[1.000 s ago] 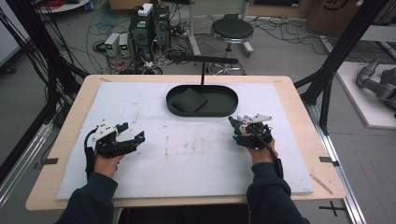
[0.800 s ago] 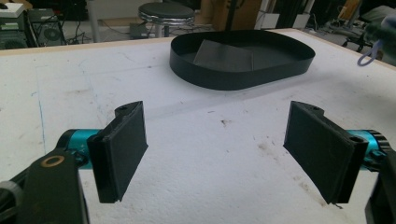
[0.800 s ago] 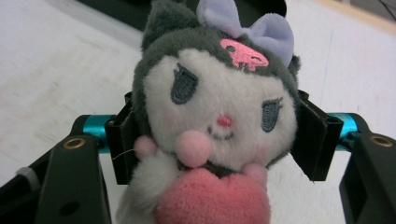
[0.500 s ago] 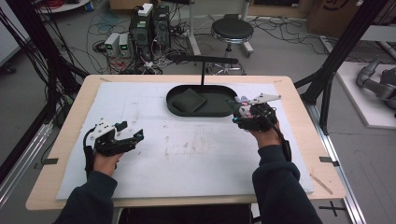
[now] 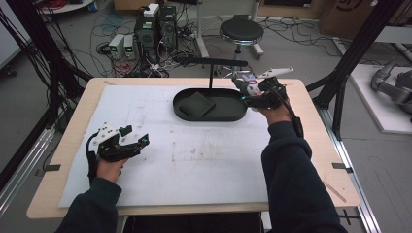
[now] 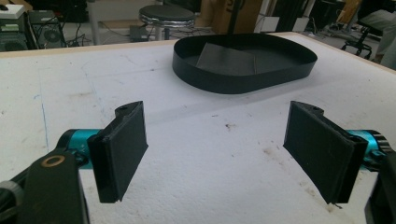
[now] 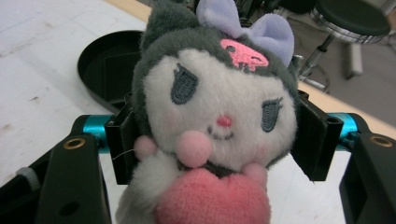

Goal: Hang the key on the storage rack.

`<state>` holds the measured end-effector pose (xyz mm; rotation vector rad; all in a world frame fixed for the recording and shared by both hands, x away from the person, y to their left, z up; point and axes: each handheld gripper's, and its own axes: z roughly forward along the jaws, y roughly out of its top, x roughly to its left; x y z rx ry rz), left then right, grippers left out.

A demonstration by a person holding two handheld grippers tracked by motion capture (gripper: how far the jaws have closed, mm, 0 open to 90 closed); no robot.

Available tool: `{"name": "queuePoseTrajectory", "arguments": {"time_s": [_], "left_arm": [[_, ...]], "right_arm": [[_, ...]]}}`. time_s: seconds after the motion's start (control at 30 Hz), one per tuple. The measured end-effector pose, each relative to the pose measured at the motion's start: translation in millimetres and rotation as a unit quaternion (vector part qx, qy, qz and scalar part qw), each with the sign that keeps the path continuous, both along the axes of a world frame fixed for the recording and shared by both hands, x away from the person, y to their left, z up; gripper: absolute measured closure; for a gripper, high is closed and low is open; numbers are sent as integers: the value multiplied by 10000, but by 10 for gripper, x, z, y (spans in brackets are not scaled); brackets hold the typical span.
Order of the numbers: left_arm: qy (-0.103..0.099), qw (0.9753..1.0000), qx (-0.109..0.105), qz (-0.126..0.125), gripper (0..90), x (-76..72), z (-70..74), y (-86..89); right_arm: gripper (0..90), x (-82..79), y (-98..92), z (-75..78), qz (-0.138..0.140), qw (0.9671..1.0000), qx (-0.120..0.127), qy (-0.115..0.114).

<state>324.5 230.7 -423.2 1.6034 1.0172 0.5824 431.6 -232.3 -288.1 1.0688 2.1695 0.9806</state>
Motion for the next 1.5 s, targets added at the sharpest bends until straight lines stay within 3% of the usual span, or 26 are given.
{"name": "queuePoseTrajectory", "arguments": {"time_s": [0.13, 0.3, 0.43, 0.7, 0.8, 0.93, 1.07, 1.17, 1.3, 1.37, 1.5], "left_arm": [[-7, 10000, -44, 46, 209, 2, -3, 28], [10, 9999, -78, 63, 209, 4, -4, 42], [16, 10000, -78, 23, 210, 10, -8, 36], [21, 9999, -87, 68, 211, 18, -13, 48], [27, 9999, -99, 80, 211, 18, -14, 54], [25, 9999, -96, 86, 211, 16, -13, 58], [44, 9999, -81, 86, 211, 13, -15, 60], [55, 9999, -74, 92, 211, 9, -16, 61], [47, 9999, -70, 88, 213, 9, -17, 59], [49, 9999, -69, 85, 213, 9, -16, 60], [65, 9999, -79, 88, 213, 16, -23, 58]], "right_arm": [[301, 159, 74, 90, -49, 9999, -125, -81], [301, 315, 164, 134, -98, 9997, -102, -181], [303, 441, 206, 127, -308, 9989, -54, -356], [304, 625, 95, 70, -696, 9963, 295, -405], [304, 646, 69, 57, -806, 9955, 266, -418], [304, 674, 44, 14, -941, 9951, 66, -280], [304, 686, 75, -74, -1011, 9934, -532, -42], [310, 684, 112, -162, -1022, 9919, -756, 75], [323, 734, 171, -314, -1100, 9872, -1036, 517], [328, 755, 220, -399, -1056, 9865, -1071, 642], [327, 798, 358, -501, -1001, 9888, -881, 663]]}}
